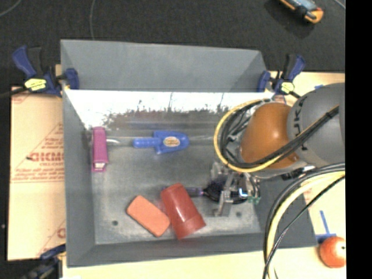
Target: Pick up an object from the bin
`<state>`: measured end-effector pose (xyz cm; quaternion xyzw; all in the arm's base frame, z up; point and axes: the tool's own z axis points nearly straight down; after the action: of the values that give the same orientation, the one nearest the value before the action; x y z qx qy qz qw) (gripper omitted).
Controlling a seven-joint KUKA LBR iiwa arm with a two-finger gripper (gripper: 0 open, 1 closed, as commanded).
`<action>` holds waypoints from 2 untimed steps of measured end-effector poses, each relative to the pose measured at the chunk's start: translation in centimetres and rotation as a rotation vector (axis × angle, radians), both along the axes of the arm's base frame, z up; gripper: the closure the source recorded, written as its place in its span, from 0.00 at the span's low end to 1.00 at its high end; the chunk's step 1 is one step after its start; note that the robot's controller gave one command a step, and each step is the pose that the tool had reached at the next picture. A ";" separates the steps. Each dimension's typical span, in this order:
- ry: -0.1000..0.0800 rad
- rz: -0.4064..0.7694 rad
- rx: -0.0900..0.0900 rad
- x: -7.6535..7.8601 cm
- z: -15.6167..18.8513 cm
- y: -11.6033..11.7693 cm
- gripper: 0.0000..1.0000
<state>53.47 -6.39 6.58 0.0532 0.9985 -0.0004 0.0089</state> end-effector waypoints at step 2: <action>-0.002 0.001 -0.001 0.1 0.6 -0.1 0.00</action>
Offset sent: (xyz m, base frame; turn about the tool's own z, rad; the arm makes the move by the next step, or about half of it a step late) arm -0.0001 0.0001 0.0047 -0.0014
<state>53.55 -6.45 7.14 0.0529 0.9986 -0.0006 0.0097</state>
